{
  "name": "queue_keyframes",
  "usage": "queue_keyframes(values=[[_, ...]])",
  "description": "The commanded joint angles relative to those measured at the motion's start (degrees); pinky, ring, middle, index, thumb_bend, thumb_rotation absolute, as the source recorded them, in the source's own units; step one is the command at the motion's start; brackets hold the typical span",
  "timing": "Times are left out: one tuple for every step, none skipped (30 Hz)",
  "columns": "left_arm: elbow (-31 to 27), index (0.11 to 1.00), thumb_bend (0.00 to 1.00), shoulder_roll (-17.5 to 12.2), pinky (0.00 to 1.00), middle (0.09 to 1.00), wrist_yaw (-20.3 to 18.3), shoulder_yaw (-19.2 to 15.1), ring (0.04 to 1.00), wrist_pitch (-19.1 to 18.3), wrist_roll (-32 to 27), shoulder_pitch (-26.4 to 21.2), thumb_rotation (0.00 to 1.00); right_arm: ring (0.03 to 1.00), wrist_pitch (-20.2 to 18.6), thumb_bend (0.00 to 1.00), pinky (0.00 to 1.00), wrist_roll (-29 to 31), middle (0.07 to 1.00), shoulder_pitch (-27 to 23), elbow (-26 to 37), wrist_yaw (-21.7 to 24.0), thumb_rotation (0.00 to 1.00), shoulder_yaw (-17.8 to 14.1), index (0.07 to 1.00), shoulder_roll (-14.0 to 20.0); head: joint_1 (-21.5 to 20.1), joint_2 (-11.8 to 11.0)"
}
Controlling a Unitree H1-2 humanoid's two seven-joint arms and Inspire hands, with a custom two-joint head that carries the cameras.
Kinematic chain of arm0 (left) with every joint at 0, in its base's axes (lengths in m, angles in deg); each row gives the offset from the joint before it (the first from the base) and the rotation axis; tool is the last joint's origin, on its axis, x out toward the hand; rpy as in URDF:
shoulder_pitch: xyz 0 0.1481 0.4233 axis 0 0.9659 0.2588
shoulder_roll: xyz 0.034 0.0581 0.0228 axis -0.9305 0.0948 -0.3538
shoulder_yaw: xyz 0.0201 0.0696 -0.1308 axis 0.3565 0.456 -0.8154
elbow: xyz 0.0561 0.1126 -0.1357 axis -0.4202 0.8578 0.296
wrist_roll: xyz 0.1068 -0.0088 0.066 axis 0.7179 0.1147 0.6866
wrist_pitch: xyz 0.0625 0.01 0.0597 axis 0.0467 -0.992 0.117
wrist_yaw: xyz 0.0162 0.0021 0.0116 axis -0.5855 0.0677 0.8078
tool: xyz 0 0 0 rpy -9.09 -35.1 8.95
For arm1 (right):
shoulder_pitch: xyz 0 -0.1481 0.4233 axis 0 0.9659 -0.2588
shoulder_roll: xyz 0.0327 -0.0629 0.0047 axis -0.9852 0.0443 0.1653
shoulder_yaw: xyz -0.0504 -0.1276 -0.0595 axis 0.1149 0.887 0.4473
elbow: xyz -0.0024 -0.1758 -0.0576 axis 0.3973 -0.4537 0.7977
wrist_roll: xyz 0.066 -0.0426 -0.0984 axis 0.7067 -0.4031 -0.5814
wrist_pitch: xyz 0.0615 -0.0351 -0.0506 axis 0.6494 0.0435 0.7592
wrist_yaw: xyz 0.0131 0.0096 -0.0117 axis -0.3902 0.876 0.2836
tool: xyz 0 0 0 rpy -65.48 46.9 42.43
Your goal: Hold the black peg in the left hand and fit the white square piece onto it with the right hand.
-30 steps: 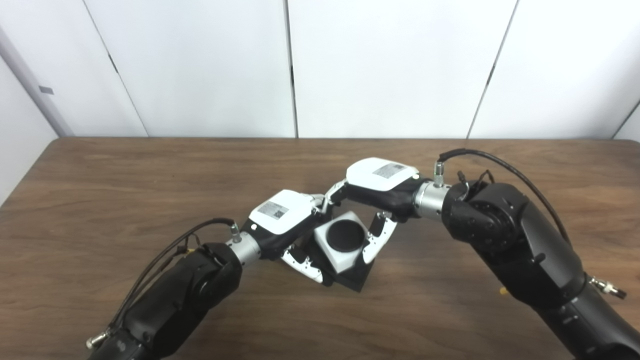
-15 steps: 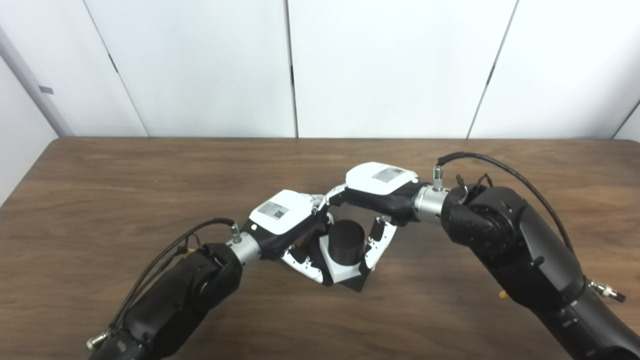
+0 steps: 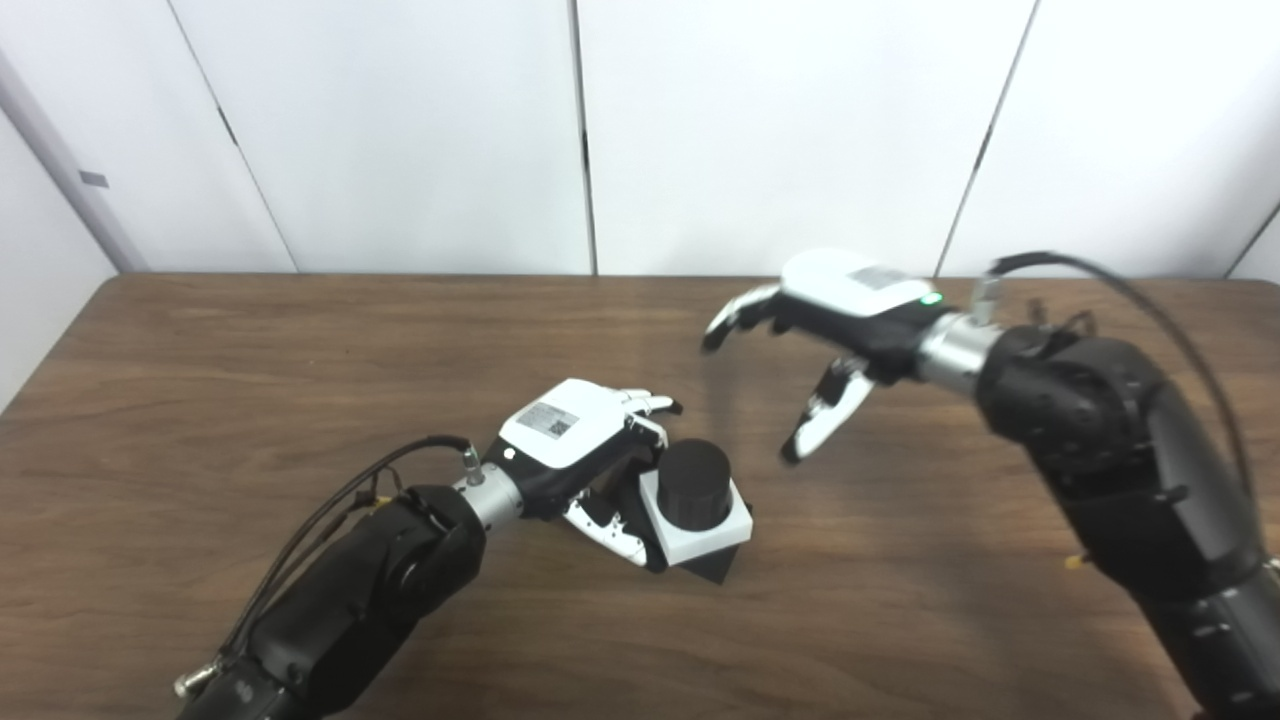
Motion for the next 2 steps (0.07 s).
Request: queue_keyframes(values=[[2.19, 0.493, 0.52, -0.04, 0.85, 0.907, -4.97, 3.07, 0.897, -1.07, 3.76, 2.79, 0.08, 0.767, 0.36, 0.76, 0.63, 1.76, 0.791, -1.11, 1.41, -2.94, 0.12, -1.80, 0.723, 0.75, 0.05, 0.07], [2.28, 0.493, 0.52, -0.03, 0.85, 0.908, -4.83, 3.04, 0.898, -1.02, 3.76, 2.82, 0.08, 0.761, 0.47, 0.76, 0.62, 2.76, 0.786, -0.08, 1.45, -4.51, 0.12, -3.20, 0.718, 0.62, 0.07, 0.07]])
